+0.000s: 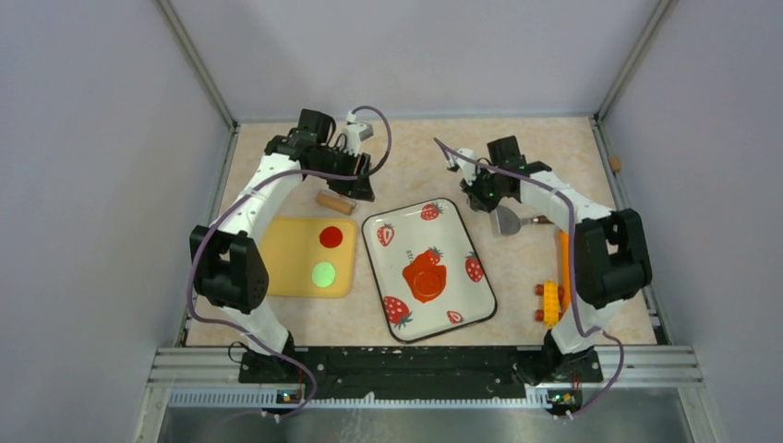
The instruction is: Roll out the dumpling wrappers from the dough
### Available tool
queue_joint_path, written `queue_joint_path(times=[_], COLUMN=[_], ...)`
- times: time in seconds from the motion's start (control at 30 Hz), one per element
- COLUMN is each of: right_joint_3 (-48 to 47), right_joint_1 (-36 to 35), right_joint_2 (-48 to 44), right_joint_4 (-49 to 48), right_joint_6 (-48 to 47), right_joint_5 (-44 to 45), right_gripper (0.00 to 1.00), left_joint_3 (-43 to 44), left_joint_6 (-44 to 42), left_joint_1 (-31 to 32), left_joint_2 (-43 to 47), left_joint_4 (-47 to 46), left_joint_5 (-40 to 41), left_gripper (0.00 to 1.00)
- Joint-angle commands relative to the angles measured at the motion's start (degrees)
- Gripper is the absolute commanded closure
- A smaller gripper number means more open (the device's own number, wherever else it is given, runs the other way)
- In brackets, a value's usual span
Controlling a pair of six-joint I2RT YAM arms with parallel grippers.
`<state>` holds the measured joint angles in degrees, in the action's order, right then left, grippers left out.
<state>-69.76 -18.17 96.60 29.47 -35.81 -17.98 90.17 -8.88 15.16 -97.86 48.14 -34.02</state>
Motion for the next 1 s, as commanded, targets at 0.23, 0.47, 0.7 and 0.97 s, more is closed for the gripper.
queue_joint_path(times=[0.23, 0.47, 0.7, 0.97], right_joint_3=[-7.65, -5.39, -4.27, -3.04], right_joint_1=[0.23, 0.23, 0.24, -5.12], right_joint_2=[8.81, 7.88, 1.52, -6.81], right_joint_4=[1.12, 2.66, 5.66, 7.33], right_joint_6=[-7.01, -9.16, -6.59, -0.75], right_joint_5=[-4.53, -2.49, -5.74, -12.39], right_gripper=[1.0, 0.91, 0.65, 0.44], left_joint_3=[-3.79, -5.82, -10.0, -15.89], left_joint_6=[-0.25, 0.35, 1.43, 10.09], left_joint_1=[0.05, 0.05, 0.13, 0.17], left_joint_2=[3.69, 4.16, 4.11, 4.01], left_joint_4=[-0.3, -0.83, -2.46, -7.0], left_joint_5=[-0.42, 0.62, 0.09, 11.34], left_gripper=[0.46, 0.46, 0.46, 0.4])
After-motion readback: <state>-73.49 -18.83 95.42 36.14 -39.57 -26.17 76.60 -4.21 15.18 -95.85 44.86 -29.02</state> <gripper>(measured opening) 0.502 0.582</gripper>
